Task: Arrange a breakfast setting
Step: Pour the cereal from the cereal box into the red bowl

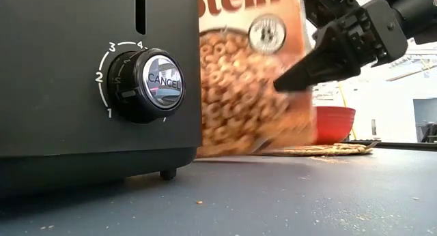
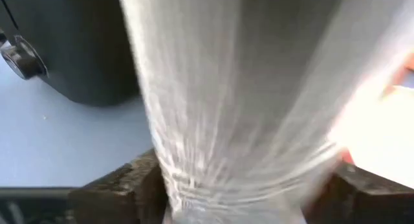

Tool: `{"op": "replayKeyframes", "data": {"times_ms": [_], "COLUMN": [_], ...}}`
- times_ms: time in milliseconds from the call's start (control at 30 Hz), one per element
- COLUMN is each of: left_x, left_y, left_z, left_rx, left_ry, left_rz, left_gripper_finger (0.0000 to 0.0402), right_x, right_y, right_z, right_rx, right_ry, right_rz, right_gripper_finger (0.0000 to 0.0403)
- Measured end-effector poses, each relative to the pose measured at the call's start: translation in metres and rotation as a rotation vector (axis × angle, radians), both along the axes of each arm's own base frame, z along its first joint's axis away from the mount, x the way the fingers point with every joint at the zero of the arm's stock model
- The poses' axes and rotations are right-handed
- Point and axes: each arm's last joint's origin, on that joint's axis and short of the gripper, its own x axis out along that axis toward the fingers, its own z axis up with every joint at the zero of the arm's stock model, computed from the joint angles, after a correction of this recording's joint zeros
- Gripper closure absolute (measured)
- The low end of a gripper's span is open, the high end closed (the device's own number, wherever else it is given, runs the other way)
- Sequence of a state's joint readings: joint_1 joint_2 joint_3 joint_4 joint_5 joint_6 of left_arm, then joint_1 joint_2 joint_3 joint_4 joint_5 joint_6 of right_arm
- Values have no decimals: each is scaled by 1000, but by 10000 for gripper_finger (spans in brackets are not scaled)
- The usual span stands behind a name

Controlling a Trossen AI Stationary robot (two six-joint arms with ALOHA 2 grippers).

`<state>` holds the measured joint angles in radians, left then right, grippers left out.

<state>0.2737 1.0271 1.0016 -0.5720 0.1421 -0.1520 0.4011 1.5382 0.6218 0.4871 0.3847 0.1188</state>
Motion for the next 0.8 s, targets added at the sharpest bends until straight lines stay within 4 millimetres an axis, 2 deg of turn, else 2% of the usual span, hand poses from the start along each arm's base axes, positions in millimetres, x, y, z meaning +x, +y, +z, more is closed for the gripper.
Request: {"op": "replayKeyframes", "data": {"times_ms": [200,367,533,800], "left_x": [0,0,0,0], "left_y": [0,0,0,0], "left_z": [0,0,0,0], "left_rx": [0,0,0,-1], "left_ry": [0,0,0,0], "left_rz": [0,0,0,0], "left_gripper_finger": [135,135,135,135], "right_x": [0,0,0,-4], "right_y": [0,0,0,-2], "right_z": [0,0,1,12], "right_rx": [0,1,-11,-43], "right_ry": [0,-2,-4,-28], "right_rz": [0,-1,5,23], "right_gripper_finger": [67,29,11,7]}}
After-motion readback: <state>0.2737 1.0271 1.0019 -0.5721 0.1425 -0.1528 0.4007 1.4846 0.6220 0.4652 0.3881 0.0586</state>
